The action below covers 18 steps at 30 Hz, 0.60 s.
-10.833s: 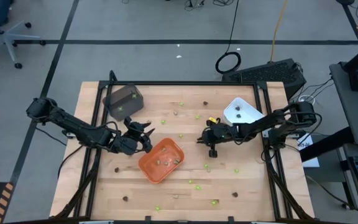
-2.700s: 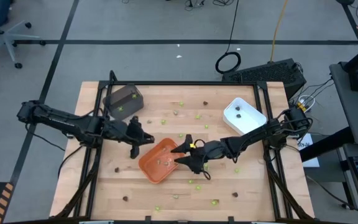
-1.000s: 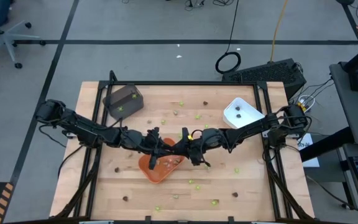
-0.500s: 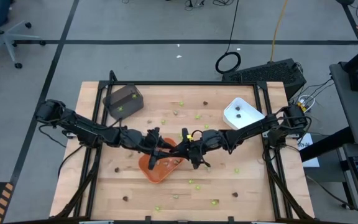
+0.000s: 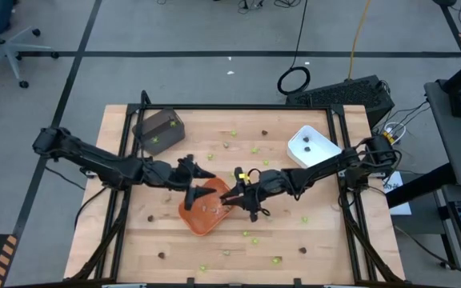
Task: Sort Halloween decoration
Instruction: Put the small transparent skull toy into the white bin
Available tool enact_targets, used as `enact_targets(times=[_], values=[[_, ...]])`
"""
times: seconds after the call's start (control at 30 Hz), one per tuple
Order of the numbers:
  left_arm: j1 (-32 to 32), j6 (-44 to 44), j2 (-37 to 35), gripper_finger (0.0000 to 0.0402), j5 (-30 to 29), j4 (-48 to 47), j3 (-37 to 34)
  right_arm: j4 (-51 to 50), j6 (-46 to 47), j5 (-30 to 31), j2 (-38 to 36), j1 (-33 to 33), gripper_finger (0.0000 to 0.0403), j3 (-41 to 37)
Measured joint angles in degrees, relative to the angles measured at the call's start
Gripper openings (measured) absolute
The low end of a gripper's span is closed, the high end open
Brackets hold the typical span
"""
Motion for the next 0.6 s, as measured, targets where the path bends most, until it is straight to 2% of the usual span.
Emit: enact_targets(times=[0.2, 0.37, 0.6], values=[[-2.99, -0.38, -3.44, 0.0249, -9.16, -8.77, 0.02, -7.74, 3.42, -0.18, -6.17, 0.71, 0.0051, -0.02], [-5.06, -0.50, -3.50, 0.0249, -13.76, -9.90, 0.02, -18.84, 7.87, -0.36, -12.90, 0.22, 0.0050, -0.22], [-5.37, -4.78, -3.47, 0.0249, -18.91, -10.08, 0.02, -15.44, 9.58, -0.45, -13.89, -0.01, 0.0045, -5.17]])
